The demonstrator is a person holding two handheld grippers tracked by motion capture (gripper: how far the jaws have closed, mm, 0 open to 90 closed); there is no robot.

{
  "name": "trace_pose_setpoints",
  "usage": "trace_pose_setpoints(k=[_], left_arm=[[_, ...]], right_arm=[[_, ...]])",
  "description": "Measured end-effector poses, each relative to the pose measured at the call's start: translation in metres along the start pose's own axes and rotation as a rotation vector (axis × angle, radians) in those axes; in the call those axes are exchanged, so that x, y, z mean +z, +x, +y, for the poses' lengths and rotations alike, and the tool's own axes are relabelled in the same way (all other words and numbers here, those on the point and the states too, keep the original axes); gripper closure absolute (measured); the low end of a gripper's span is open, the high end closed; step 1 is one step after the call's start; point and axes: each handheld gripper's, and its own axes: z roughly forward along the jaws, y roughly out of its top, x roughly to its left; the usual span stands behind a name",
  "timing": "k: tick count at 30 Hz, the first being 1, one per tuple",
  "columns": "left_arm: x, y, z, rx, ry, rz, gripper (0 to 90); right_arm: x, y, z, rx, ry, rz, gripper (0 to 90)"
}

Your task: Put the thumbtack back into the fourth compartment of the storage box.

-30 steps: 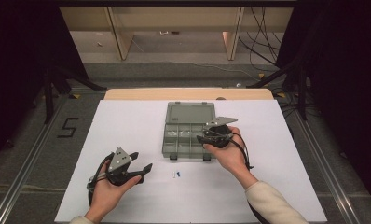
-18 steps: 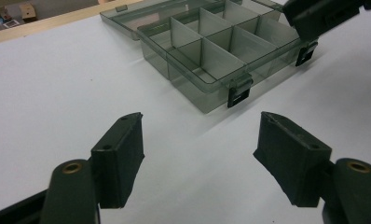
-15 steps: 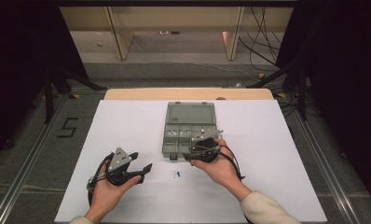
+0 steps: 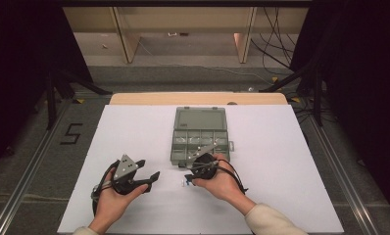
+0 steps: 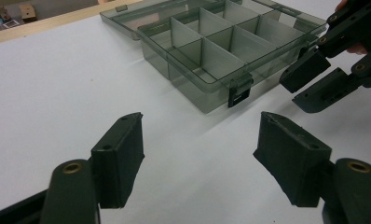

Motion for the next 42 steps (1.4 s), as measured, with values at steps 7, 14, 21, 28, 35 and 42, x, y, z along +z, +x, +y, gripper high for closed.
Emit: trace_pose_setpoints(k=[7,14,21,28,35,42], left_arm=[[0.001,0.0,0.0,0.003,0.0,-0.005,31.1],[0.001,0.0,0.0,0.003,0.0,-0.006,31.1],[0.0,0.0,0.0,0.004,0.0,-0.005,31.1],[0.0,0.0,0.0,0.004,0.001,-0.003,31.2],[0.0,0.0,0.0,0.005,0.0,-0.008,31.2],[0.0,0.0,0.0,0.004,0.0,-0.003,31.2]], right_arm=[[0.008,0.004,0.0,-0.005,0.04,0.002,65.7],[0.016,0.006,0.0,-0.02,0.053,-0.004,67.8],[0.018,0.009,-0.001,-0.037,0.065,-0.01,70.3],[0.019,0.011,-0.001,-0.088,0.069,-0.053,78.3],[0.019,0.01,-0.002,-0.075,0.067,-0.045,82.8],[0.018,0.009,-0.002,-0.058,0.064,-0.042,83.3]])
